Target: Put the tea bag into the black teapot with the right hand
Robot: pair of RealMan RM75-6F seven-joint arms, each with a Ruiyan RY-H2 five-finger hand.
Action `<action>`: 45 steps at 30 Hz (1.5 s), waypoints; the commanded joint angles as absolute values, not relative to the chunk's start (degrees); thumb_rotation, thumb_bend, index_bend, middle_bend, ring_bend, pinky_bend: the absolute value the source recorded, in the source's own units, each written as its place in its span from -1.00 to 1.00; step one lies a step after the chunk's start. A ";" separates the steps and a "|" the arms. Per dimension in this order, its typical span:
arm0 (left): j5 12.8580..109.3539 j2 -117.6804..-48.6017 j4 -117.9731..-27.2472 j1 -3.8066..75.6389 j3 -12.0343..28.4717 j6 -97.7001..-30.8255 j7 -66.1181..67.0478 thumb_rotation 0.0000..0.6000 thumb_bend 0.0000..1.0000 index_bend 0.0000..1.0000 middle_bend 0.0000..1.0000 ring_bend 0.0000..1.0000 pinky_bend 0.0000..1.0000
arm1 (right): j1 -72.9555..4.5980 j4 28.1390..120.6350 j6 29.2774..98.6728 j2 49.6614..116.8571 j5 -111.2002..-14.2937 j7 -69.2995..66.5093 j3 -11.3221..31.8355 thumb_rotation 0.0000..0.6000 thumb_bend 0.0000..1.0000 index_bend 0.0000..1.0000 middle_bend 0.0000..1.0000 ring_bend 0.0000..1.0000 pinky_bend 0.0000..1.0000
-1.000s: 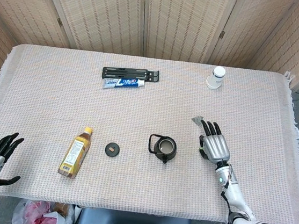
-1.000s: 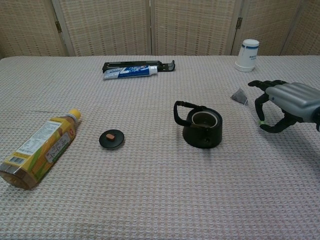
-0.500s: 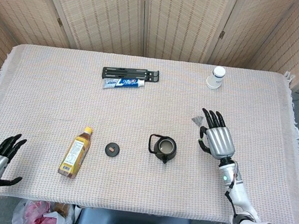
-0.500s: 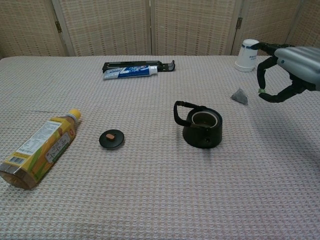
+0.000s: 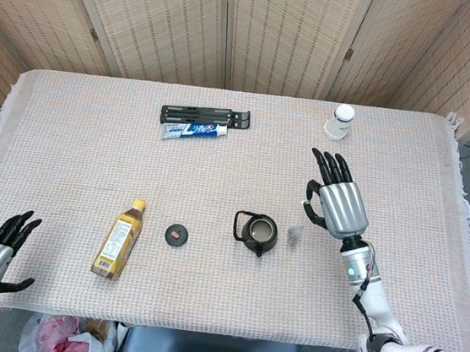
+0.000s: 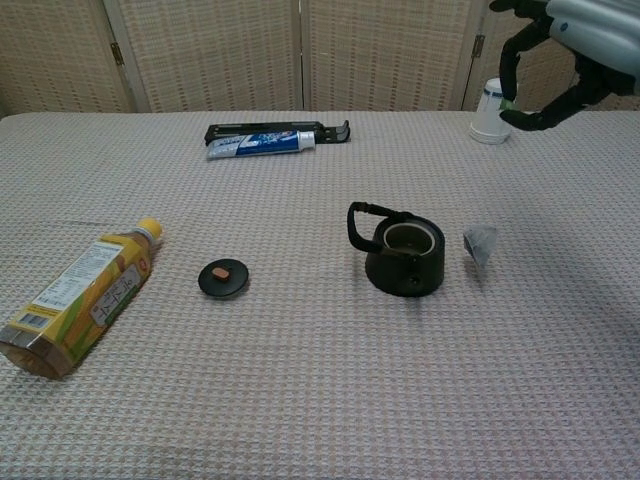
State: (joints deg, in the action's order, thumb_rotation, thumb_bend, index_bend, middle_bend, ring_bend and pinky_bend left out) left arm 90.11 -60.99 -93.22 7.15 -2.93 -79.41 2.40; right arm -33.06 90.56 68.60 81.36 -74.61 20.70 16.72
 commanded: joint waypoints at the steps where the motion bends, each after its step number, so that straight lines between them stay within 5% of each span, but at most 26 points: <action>1: 90.01 -60.95 -93.22 7.21 -2.89 -79.29 2.38 1.00 -0.88 -1.00 -1.00 -1.00 -0.50 | -33.67 92.60 68.87 80.40 -73.55 21.41 17.81 1.00 -0.47 0.22 -1.00 -1.00 -1.00; 25: 91.40 -59.34 -93.08 6.18 -3.03 -82.00 -1.68 1.00 -0.88 -1.00 -1.00 -1.00 -0.50 | -39.59 99.13 68.48 82.69 -69.07 29.40 19.02 1.00 -0.46 0.22 -0.99 -1.00 -1.00; 45: 91.60 -59.47 -92.93 6.24 -3.02 -81.76 -1.74 1.00 -0.88 -1.00 -1.00 -1.00 -0.50 | -38.92 94.59 67.23 84.17 -71.26 26.57 13.04 1.00 -0.47 0.22 -0.99 -1.00 -1.00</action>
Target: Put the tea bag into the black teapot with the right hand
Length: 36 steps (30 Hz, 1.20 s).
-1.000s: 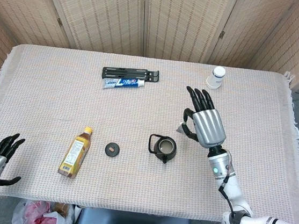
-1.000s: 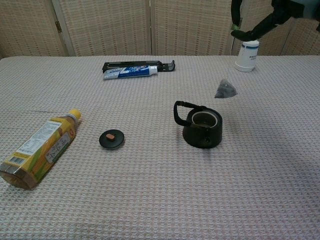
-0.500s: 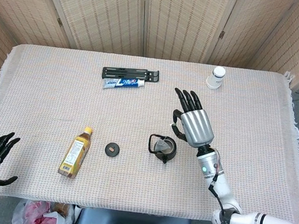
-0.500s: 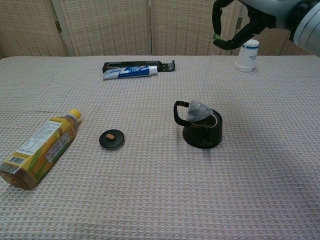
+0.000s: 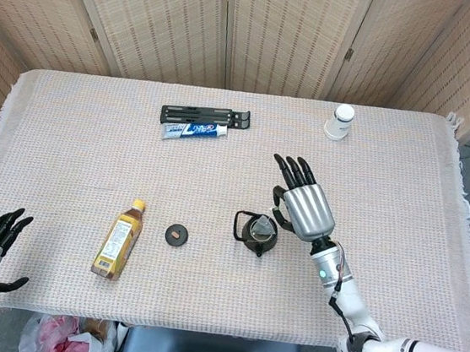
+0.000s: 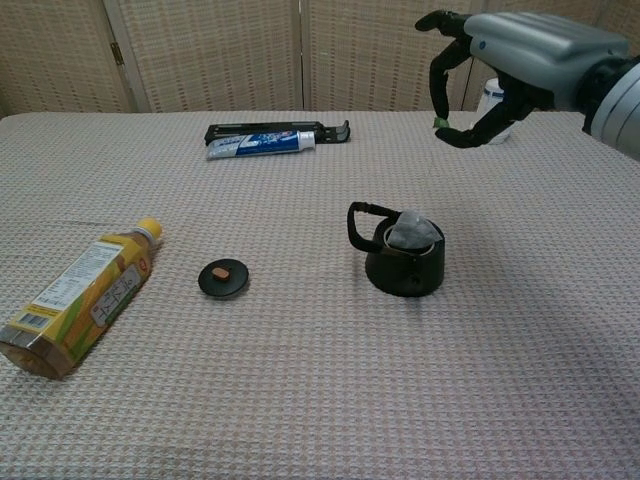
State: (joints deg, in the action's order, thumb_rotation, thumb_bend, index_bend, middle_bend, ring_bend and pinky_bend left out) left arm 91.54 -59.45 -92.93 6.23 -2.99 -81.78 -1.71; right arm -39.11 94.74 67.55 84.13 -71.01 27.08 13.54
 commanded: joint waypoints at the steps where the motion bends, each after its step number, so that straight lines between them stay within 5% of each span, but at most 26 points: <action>1: 91.66 -59.48 -92.92 6.23 -3.03 -81.80 -1.78 1.00 -0.88 -1.00 -1.00 -1.00 -0.50 | -38.76 94.65 67.16 84.06 -71.41 26.17 12.79 1.00 -0.47 0.22 -0.99 -1.00 -1.00; 16: 89.30 -60.63 -93.23 7.04 -2.44 -79.23 1.24 1.00 -0.88 -1.00 -1.00 -1.00 -0.50 | -31.74 86.94 69.79 82.11 -75.57 12.41 7.29 1.00 -0.52 0.19 -0.99 -1.00 -1.00; 25: 87.02 -61.31 -93.31 8.05 -1.89 -76.67 3.07 1.00 -0.88 -1.00 -1.00 -0.99 -0.50 | -30.10 86.01 63.70 76.79 -69.66 17.55 5.15 1.00 -0.60 -0.96 -1.00 -1.00 -1.00; 34: 86.57 -61.58 -93.69 8.22 -1.81 -76.42 4.02 1.00 -0.88 -1.00 -1.00 -0.99 -0.50 | -29.72 93.00 61.86 70.36 -72.20 13.06 5.53 1.00 -0.55 -1.00 -0.95 -1.00 -1.00; 36: 86.77 -61.56 -93.75 8.14 -1.89 -76.64 3.97 1.00 -0.88 -1.00 -1.00 -0.99 -0.50 | -30.33 94.73 61.79 69.07 -74.24 14.75 5.26 1.00 -0.25 -1.00 -0.52 -0.90 -0.89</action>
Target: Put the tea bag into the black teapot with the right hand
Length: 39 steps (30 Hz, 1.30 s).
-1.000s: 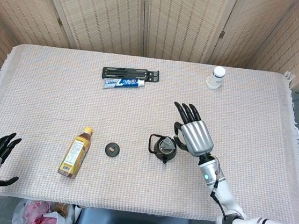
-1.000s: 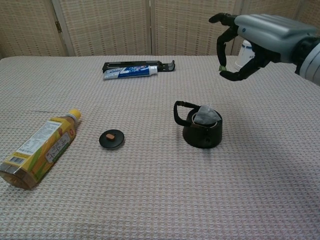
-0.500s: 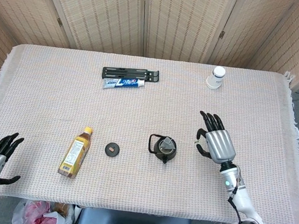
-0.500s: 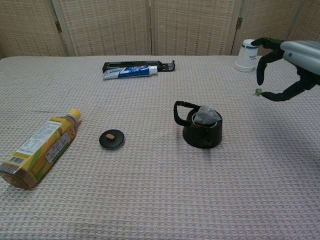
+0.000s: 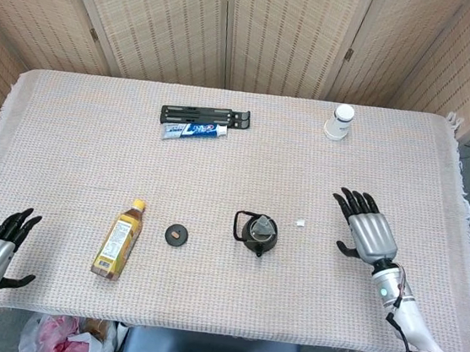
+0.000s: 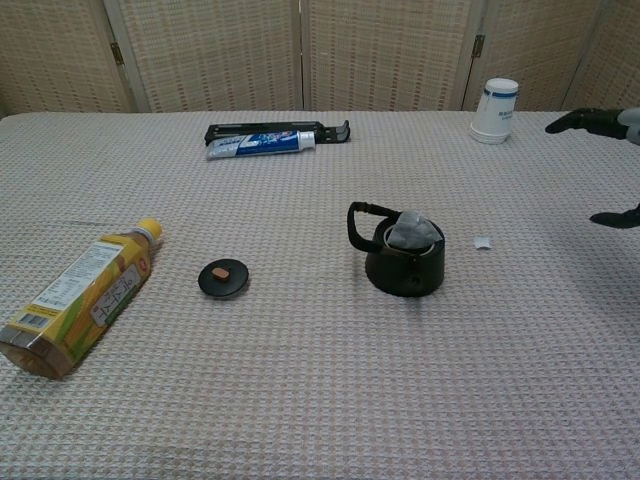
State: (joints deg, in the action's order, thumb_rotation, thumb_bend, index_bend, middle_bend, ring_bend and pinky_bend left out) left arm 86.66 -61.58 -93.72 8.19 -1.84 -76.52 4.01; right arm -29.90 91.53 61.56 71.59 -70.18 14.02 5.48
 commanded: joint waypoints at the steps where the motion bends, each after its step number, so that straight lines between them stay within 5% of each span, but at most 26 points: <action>1: 86.85 -61.53 -93.76 8.07 -1.92 -76.80 3.87 1.00 -0.88 -1.00 -1.00 -0.99 -0.50 | -30.71 95.91 61.39 68.42 -74.39 15.31 5.40 1.00 -0.07 -1.00 -0.26 -0.75 -0.72; 3: 87.09 -61.42 -93.78 7.91 -1.97 -77.22 3.62 1.00 -0.88 -1.00 -1.00 -0.99 -0.49 | -31.95 99.24 58.96 66.39 -73.07 17.07 5.75 1.00 0.53 -1.00 0.34 -0.17 -0.09; 5: 87.28 -61.26 -93.79 7.75 -2.04 -77.57 3.50 1.00 -0.88 -1.00 -1.00 -0.98 -0.49 | -33.48 102.32 55.72 64.21 -70.79 18.30 6.16 1.00 0.93 -1.00 0.70 0.24 0.32; 8: 87.52 -61.08 -93.79 7.51 -2.02 -78.20 3.12 1.00 -0.88 -1.00 -1.00 -0.98 -0.49 | -37.29 106.98 47.80 60.29 -64.06 19.26 7.08 1.00 1.00 -1.00 0.90 0.47 0.58; 16: 87.92 -60.80 -93.66 7.23 -1.98 -79.02 2.17 1.00 -0.88 -1.00 -1.00 -0.98 -0.49 | -50.45 109.31 31.04 54.82 -46.02 20.68 6.34 1.00 1.00 -1.00 0.96 0.58 0.67; 29: 87.68 -60.67 -93.45 7.57 -1.83 -78.42 1.71 1.00 -0.88 -1.00 -1.00 -0.98 -0.49 | -69.27 112.95 26.20 52.73 -26.09 24.15 -3.25 1.00 1.00 -1.00 0.96 0.59 0.69; 39: 88.35 -60.40 -93.68 7.42 -2.16 -78.73 1.14 1.00 -0.88 -1.00 -1.00 -0.98 -0.49 | -74.88 109.63 26.58 58.22 -22.92 22.15 -8.16 1.00 1.00 -1.00 0.96 0.59 0.69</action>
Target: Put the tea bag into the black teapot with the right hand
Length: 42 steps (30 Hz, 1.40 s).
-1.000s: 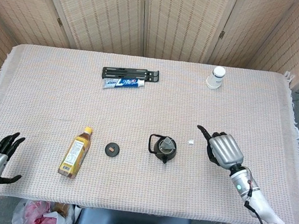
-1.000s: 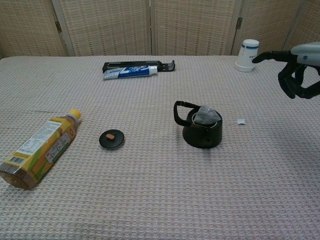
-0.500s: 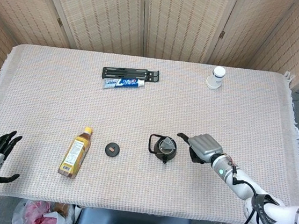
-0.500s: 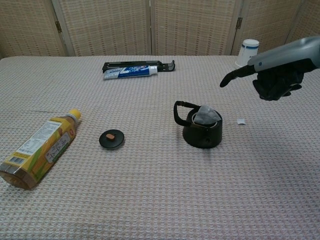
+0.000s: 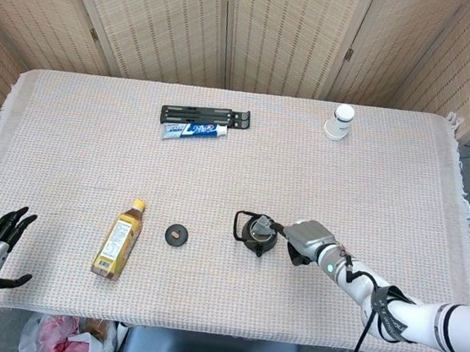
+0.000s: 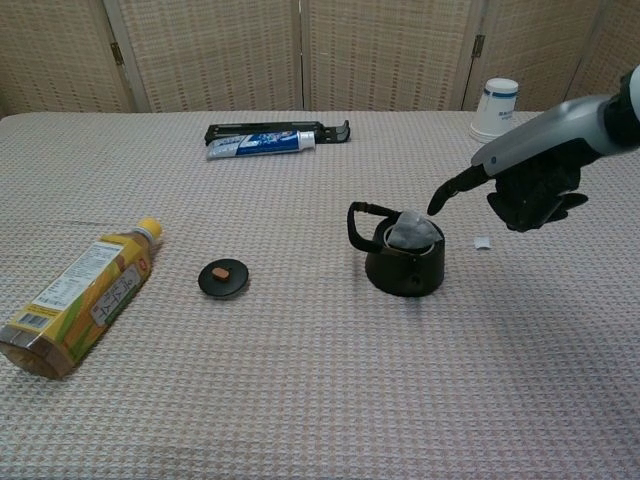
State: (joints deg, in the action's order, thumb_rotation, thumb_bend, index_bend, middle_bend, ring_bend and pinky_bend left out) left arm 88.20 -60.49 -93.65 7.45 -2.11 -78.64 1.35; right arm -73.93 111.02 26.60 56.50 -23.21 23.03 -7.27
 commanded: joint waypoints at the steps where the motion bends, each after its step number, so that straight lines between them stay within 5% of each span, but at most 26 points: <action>1: 88.47 -60.32 -93.69 7.40 -2.18 -78.82 0.91 1.00 -0.88 -1.00 -1.00 -0.98 -0.49 | -75.09 109.22 26.57 58.80 -22.94 21.82 -8.33 1.00 1.00 -1.00 0.96 0.59 0.69; 42: 89.84 -59.21 -93.14 6.82 -2.38 -80.43 -2.23 1.00 -0.88 -1.00 -1.00 -0.98 -0.49 | -81.84 102.58 29.48 68.32 -21.59 17.26 -15.42 1.00 1.00 -1.00 0.96 0.59 0.69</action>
